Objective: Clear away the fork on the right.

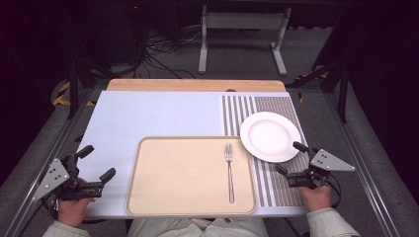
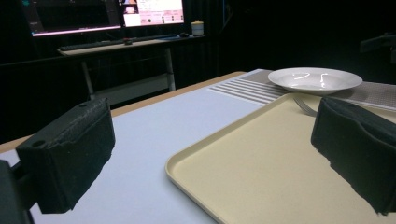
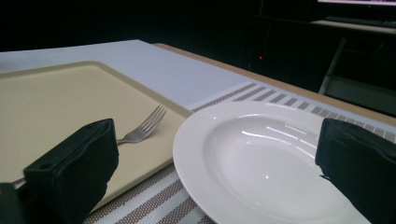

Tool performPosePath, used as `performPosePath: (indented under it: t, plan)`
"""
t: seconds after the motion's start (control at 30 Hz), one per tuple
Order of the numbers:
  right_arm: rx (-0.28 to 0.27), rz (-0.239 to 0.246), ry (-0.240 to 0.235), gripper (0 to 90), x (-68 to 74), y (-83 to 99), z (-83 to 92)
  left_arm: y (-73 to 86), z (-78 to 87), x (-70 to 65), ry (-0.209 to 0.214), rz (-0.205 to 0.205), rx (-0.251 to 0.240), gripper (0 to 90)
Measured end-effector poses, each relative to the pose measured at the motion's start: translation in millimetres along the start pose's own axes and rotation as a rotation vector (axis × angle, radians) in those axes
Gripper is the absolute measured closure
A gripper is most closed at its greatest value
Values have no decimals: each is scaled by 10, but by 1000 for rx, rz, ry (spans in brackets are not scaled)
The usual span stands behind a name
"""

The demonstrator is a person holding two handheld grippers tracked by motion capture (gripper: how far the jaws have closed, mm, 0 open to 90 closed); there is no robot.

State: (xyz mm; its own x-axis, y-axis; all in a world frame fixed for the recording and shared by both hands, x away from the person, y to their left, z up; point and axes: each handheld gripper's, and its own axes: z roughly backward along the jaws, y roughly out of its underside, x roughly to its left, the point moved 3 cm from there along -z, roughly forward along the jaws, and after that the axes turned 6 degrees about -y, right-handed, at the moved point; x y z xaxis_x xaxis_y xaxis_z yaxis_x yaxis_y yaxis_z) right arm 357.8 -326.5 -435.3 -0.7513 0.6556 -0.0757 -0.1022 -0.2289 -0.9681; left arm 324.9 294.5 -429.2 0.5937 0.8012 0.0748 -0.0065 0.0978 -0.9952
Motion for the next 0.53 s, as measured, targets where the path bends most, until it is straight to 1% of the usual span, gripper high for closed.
performPosePath:
  t: [0.07, 0.17, 0.2, 0.27, 0.3, 0.4, 0.53]
  plan:
    - [17, -6, -4, 1, 2, 32, -32, 1, -1, 3, -1, 3, -2, 4]
    - [14, -8, -3, 1, 9, 30, -49, 7, -2, 8, 2, 4, 0, 4]
    - [6, -2, 0, 1, 5, 23, -52, 9, -1, 10, 1, 6, 3, 4]
    - [-9, -5, 1, 0, 6, 7, -48, 13, -4, 13, 1, 10, 5, 4]
    - [-8, 2, 8, 1, 8, 1, -44, 16, -3, 18, 3, 13, 9, 4]
    - [-13, 16, 10, 0, 19, -11, -36, 18, -3, 25, 2, 22, 5, 3]
    - [-24, 16, 11, 0, 21, -22, -27, 18, -2, 26, 2, 25, 4, 3]
